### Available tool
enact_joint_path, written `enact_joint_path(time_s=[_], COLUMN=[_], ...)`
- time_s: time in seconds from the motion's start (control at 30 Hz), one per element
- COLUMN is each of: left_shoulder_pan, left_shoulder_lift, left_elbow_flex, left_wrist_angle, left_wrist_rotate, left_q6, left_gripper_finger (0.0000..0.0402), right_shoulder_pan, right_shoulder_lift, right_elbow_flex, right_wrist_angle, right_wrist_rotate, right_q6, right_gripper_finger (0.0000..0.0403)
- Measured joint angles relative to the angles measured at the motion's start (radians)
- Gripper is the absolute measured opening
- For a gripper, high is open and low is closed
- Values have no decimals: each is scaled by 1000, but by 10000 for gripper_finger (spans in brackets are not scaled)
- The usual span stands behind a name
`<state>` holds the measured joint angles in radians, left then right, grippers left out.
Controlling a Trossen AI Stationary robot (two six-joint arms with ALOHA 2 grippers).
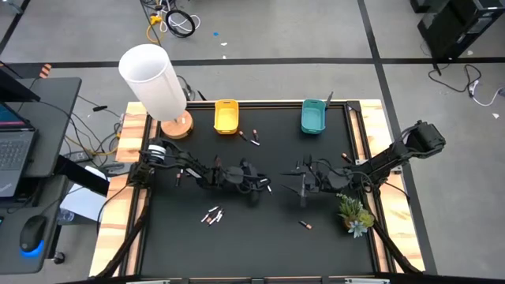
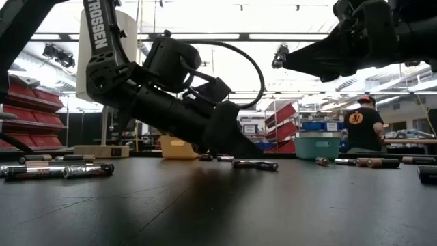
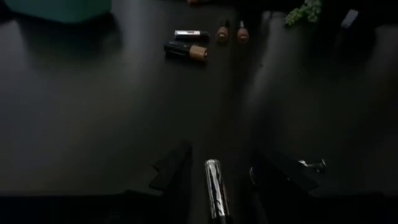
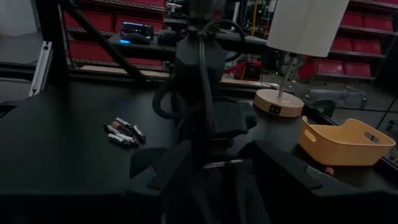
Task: Sort batteries
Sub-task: Put the silver battery into the yellow bin
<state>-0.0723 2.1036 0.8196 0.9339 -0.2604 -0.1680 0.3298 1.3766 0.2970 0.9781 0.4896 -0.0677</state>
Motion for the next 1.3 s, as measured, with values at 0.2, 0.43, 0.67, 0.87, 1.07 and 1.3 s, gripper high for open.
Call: enact_joint_path(time_s=[0.2, 0.43, 0.67, 0.87, 1.07, 1.3], left_shoulder_pan=[0, 0, 3, 4, 3, 4], left_shoulder_lift=[-2, -4, -8, -9, -29, -187], left_elbow_flex=[1, 2, 10, 26, 24, 13], left_wrist_angle=[-77, -107, -178, -255, -271, -422], left_wrist_rotate=[-11, -7, -8, -7, 11, 39], left_q6=[0, -23, -46, -50, -46, 31], left_gripper_finger=[167, 159, 107, 27, 27, 27], right_shoulder_pan=[2, 2, 2, 2, 2, 11], right_shoulder_lift=[0, 0, 0, 0, 0, -55], right_elbow_flex=[0, 0, 0, 0, 0, 0], right_wrist_angle=[1, 1, 1, 1, 1, 1], right_wrist_rotate=[0, 0, 0, 41, 109, 264], right_q6=[-3, -3, -3, 9, 51, 57], right_gripper_finger=[178, 178, 178, 178, 178, 178])
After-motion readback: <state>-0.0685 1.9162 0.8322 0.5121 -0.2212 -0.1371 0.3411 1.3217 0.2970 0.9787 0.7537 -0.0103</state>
